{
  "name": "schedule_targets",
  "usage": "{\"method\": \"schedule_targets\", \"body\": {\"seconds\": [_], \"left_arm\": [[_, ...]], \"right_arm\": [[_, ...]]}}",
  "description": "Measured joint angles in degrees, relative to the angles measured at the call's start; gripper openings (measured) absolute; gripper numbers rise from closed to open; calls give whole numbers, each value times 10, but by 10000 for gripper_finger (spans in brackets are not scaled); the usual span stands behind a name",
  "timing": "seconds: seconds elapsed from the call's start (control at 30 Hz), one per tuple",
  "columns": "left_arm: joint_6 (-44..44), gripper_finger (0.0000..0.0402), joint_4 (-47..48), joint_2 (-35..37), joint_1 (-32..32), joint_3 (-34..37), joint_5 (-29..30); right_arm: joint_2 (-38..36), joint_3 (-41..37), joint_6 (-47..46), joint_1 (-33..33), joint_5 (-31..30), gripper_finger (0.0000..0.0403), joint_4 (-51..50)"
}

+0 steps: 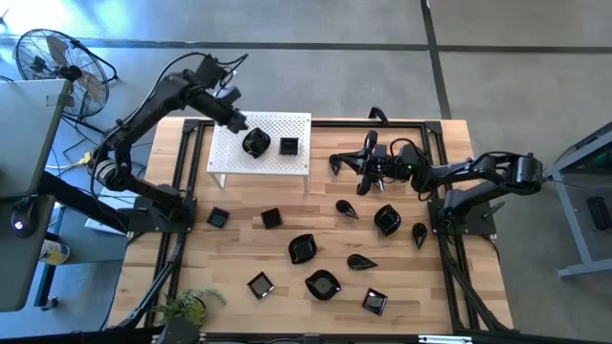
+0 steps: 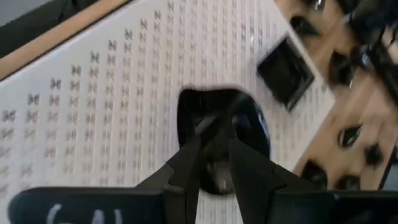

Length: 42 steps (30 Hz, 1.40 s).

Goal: Pick & Place Mini shaped plates
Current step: Put the teardrop-shaped plate on the shelf

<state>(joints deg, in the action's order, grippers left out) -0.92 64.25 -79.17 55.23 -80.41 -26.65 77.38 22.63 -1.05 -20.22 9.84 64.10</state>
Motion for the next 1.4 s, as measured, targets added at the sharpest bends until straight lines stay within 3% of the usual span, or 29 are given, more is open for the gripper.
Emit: {"method": "schedule_targets", "body": {"seconds": [0.17, 0.3, 0.4, 0.63, 0.73, 0.97, 1.1, 1.2, 1.4], "left_arm": [[-38, 50, 8, 33, -55, -5, 75], [-38, 8, -22, 72, -134, -6, 132], [-17, 7, -61, 107, -204, 12, 187], [91, 2, -197, 203, -372, 178, 271], [124, 2, -262, 231, -437, 259, 277], [164, 3, -392, 236, -554, 359, 333], [151, 1, -554, 228, -609, 428, 391], [138, 1, -721, 228, -635, 493, 393], [132, 1, -952, 210, -646, 604, 397]], "right_arm": [[0, 0, 0, 0, 0, 0, 0], [0, 0, 0, 0, 2, 0, 0], [0, 0, 0, 0, 2, 0, 0], [0, 0, 0, 0, 2, 0, -1], [0, 0, 0, 0, 2, 0, -4], [0, 0, -9, 0, 8, 0, -17], [0, 2, -32, 0, -8, 0, -30], [-7, 19, -44, 9, -23, 0, -115], [-34, 105, -82, 74, -134, 1, -509]]}}
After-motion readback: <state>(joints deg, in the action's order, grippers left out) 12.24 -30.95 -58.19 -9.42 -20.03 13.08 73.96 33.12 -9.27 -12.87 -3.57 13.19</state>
